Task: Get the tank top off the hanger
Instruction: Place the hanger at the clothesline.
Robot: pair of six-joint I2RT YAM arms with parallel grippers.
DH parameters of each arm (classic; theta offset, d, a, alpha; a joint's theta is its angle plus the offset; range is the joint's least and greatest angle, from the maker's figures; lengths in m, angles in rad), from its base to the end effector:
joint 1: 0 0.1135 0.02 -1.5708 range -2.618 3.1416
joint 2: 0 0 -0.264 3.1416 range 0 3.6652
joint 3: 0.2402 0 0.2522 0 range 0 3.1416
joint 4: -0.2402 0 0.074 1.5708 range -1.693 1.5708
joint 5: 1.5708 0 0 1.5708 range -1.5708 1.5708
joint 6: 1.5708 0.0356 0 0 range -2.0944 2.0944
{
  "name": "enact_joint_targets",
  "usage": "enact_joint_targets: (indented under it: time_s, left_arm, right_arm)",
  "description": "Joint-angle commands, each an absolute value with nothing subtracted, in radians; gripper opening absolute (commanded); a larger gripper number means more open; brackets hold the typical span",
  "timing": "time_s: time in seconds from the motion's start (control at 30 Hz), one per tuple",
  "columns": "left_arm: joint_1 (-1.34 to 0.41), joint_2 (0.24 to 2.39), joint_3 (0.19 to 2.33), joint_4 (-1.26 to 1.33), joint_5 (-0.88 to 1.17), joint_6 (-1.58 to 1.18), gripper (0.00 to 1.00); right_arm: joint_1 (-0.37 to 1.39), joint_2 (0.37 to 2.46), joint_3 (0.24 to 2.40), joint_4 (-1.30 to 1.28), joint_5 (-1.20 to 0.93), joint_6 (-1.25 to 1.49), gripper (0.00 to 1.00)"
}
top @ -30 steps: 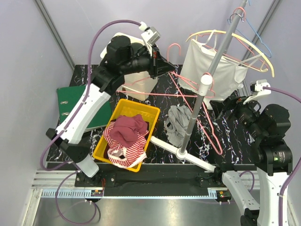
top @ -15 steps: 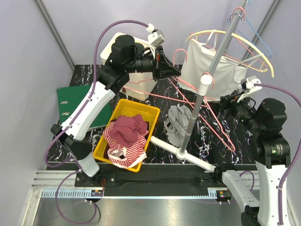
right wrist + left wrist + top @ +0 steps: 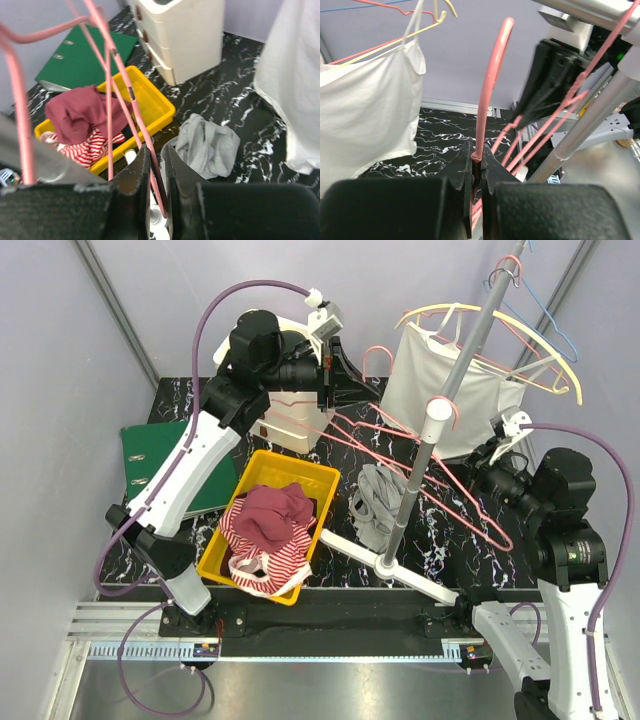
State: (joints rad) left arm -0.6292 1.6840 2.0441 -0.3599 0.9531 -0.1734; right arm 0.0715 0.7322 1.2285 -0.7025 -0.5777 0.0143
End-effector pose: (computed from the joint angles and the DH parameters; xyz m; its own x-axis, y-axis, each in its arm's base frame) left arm 0.2680 -0.2309 0.5183 -0.1724 0.0019 -0.9850 0.9850 -0.0114 -0.1724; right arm 0.1104 0.0274 0.4381 -0.2127 -0.0032 -0.9771 -0.5900 0.7975 0.1258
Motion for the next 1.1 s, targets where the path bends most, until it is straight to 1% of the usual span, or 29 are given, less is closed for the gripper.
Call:
enact_joint_targets:
  time_s: [0.0, 0.13, 0.2, 0.23, 0.33, 0.37, 0.4, 0.47, 0.5, 0.53, 0.57, 0.67, 0.77, 0.8, 0.9, 0.93, 1.07]
  left_arm:
    - [-0.63, 1.647, 2.083, -0.298, 1.002, -0.221, 0.0]
    - [-0.643, 1.643, 2.043, -0.22, 0.997, -0.268, 0.0]
    - [-0.652, 1.641, 2.034, -0.201, 0.996, -0.278, 0.0]
    - [-0.655, 1.644, 2.033, -0.189, 0.993, -0.285, 0.0]
    - [-0.667, 1.651, 2.036, -0.167, 0.996, -0.302, 0.0]
    - [-0.672, 1.655, 2.037, -0.164, 0.996, -0.305, 0.0]
    - [-0.675, 1.66, 2.04, -0.16, 0.996, -0.308, 0.0]
    - [-0.68, 1.666, 2.048, -0.158, 0.994, -0.316, 0.0]
    - [-0.68, 1.667, 2.051, -0.158, 0.986, -0.318, 0.0]
    - [-0.678, 1.669, 2.049, -0.156, 0.983, -0.318, 0.01]
    - [-0.68, 1.667, 2.046, -0.158, 0.976, -0.321, 0.07]
    - [-0.678, 1.658, 2.022, -0.158, 0.954, -0.31, 0.13]
    - [-0.676, 1.641, 1.988, -0.172, 0.895, -0.293, 0.34]
    - [-0.676, 1.634, 1.979, -0.195, 0.843, -0.287, 0.44]
    - [-0.673, 1.62, 1.968, -0.235, 0.78, -0.256, 0.52]
    - [-0.672, 1.608, 1.964, -0.241, 0.764, -0.252, 0.57]
    - [-0.669, 1.557, 1.922, -0.248, 0.715, -0.252, 0.64]
  right_arm:
    - [0.064, 0.732, 1.223, -0.624, -0.528, 0.05, 0.16]
    - [0.064, 0.741, 1.232, -0.601, -0.532, 0.071, 0.18]
    - [0.064, 0.742, 1.233, -0.586, -0.541, 0.072, 0.28]
    - [0.064, 0.745, 1.233, -0.58, -0.554, 0.068, 0.31]
    - [0.064, 0.761, 1.227, -0.566, -0.583, 0.051, 0.31]
    - [0.064, 0.764, 1.226, -0.557, -0.594, 0.049, 0.3]
    - [0.064, 0.772, 1.22, -0.551, -0.604, 0.051, 0.21]
    - [0.064, 0.782, 1.212, -0.537, -0.617, 0.058, 0.1]
    - [0.064, 0.788, 1.206, -0.535, -0.618, 0.063, 0.0]
    - [0.066, 0.788, 1.203, -0.528, -0.611, 0.066, 0.0]
    - [0.064, 0.787, 1.198, -0.526, -0.606, 0.066, 0.0]
    - [0.063, 0.766, 1.189, -0.523, -0.574, 0.054, 0.0]
    - [0.064, 0.739, 1.18, -0.523, -0.532, 0.023, 0.0]
    - [0.064, 0.732, 1.178, -0.525, -0.525, 0.006, 0.0]
    - [0.064, 0.719, 1.172, -0.532, -0.486, -0.025, 0.0]
    - [0.064, 0.716, 1.169, -0.532, -0.463, -0.026, 0.0]
    - [0.064, 0.73, 1.169, -0.532, -0.439, -0.02, 0.0]
